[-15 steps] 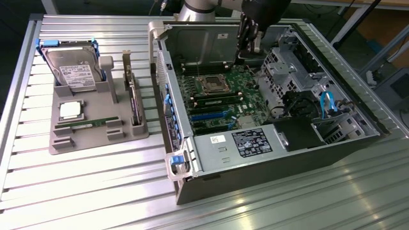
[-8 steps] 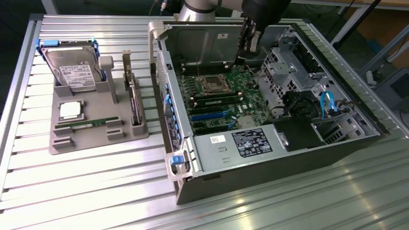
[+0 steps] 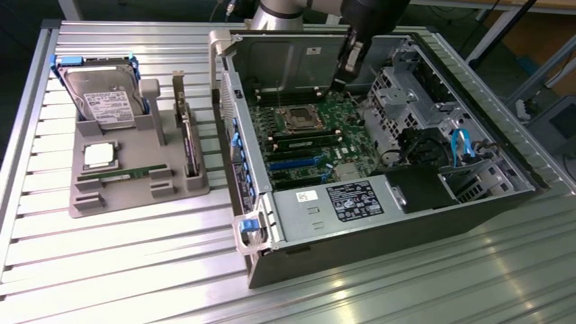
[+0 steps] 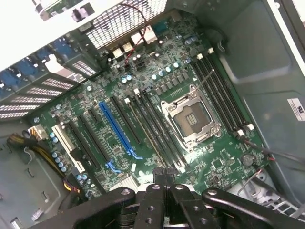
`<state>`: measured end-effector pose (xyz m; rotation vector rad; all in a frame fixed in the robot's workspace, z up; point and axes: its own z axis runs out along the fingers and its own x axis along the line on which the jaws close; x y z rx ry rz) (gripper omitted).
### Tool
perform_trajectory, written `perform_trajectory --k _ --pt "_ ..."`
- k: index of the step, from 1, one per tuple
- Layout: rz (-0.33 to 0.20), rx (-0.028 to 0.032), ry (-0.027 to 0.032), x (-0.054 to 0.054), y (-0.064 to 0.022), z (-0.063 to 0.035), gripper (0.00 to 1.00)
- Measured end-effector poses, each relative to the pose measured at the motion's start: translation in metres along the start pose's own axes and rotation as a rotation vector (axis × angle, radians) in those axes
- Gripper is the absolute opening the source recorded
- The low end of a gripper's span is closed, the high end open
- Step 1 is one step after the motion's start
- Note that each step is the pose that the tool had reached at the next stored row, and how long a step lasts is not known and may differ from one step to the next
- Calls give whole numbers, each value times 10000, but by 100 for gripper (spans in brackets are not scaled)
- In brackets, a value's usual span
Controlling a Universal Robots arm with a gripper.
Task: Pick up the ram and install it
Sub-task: 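Press down the ram until it locks into place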
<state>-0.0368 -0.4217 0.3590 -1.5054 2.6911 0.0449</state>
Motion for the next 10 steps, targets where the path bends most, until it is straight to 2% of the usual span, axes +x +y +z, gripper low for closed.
perform_trajectory --k 10 --pt "1366 88 3 0 0 1 10"
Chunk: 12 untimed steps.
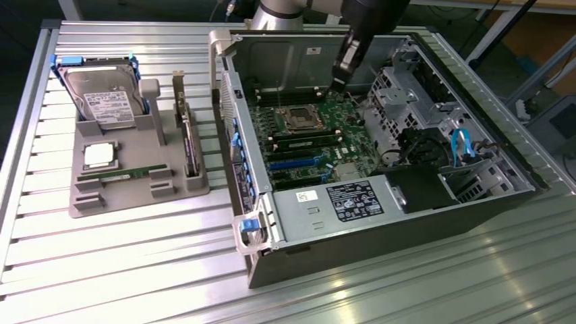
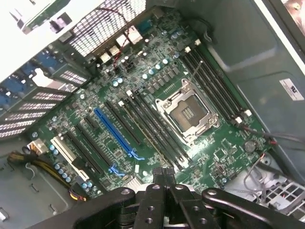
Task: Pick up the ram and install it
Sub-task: 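Press down the ram until it locks into place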
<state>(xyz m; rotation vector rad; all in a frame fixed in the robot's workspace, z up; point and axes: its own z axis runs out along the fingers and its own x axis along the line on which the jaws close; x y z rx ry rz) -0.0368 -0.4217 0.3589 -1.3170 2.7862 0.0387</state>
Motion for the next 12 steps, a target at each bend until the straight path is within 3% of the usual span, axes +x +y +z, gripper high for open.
perform_trajectory --k 12 --pt "2561 166 7 0 0 4 10"
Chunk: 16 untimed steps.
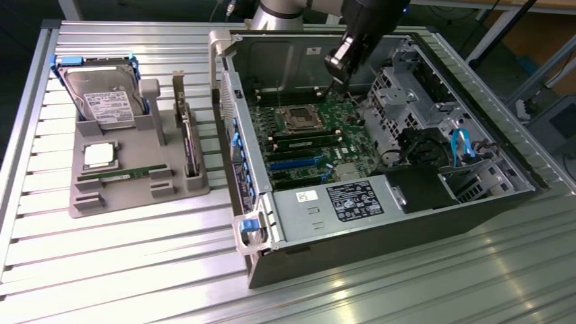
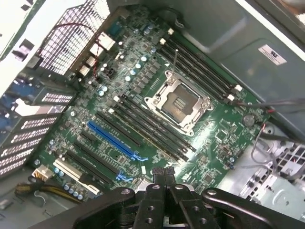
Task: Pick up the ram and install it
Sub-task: 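Press down the ram until it locks into place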
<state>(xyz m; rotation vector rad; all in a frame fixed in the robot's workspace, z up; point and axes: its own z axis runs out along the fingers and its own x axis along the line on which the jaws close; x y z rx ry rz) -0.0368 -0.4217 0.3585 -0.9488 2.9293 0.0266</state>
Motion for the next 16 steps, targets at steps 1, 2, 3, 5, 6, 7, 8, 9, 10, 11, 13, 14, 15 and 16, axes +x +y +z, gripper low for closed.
perform_trajectory --k 1,2,3,5,6,7,8,9,10,11,13,14,15,16 --pt "152 10 1 0 0 0 10" --pt "359 23 1 0 0 1 10" --pt "701 45 2 0 0 2 10" --pt "1281 83 4 0 0 3 10" --pt "1558 100 4 0 0 5 10" --pt "1854 119 5 0 0 6 10" --pt "2182 141 6 1 0 7 10" --pt "2415 156 8 1 0 8 10" --pt "2690 174 8 1 0 10 10" --pt "2960 191 8 1 0 12 10" --pt "3301 213 10 1 0 14 10" --pt "3442 222 10 1 0 15 10" --pt "3608 233 10 1 0 17 10" --pt "3787 245 11 1 0 19 10"
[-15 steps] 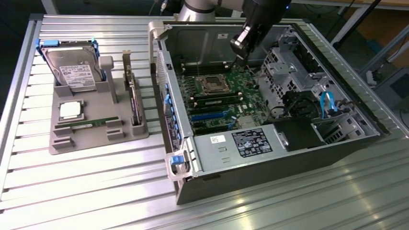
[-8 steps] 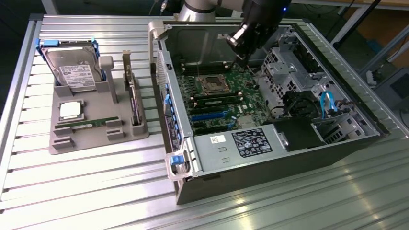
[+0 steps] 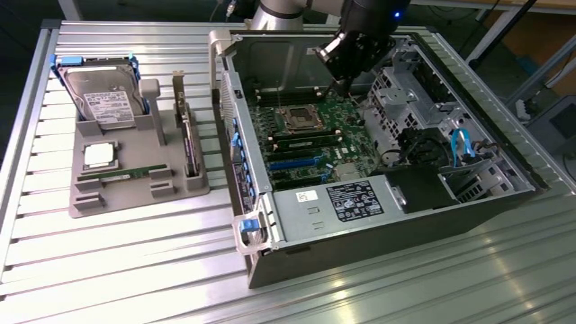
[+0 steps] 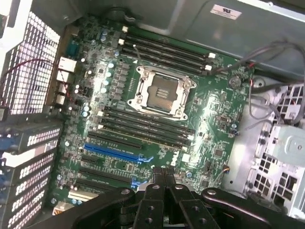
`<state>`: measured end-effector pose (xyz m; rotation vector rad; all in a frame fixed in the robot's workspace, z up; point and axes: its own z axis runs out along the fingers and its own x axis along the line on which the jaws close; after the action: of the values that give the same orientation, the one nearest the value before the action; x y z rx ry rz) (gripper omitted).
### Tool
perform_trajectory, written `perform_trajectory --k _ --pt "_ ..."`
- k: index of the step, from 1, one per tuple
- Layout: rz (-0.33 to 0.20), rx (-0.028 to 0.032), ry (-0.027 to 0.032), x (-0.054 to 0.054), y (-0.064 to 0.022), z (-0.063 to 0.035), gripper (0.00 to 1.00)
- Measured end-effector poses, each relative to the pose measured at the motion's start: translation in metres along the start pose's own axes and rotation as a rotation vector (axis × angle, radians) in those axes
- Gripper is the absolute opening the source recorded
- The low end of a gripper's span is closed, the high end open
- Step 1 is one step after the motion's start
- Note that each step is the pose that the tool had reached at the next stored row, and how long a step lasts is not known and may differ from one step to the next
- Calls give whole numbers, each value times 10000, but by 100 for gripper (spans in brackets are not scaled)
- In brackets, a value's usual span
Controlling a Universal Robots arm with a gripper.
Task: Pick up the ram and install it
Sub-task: 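Press down the ram until it locks into place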
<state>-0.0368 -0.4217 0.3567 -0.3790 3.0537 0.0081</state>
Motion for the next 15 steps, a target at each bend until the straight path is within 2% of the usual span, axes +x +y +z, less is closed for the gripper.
perform_trajectory --k 6,15 --pt "935 60 3 1 0 9 10" --pt "2074 135 7 25 6 22 10"
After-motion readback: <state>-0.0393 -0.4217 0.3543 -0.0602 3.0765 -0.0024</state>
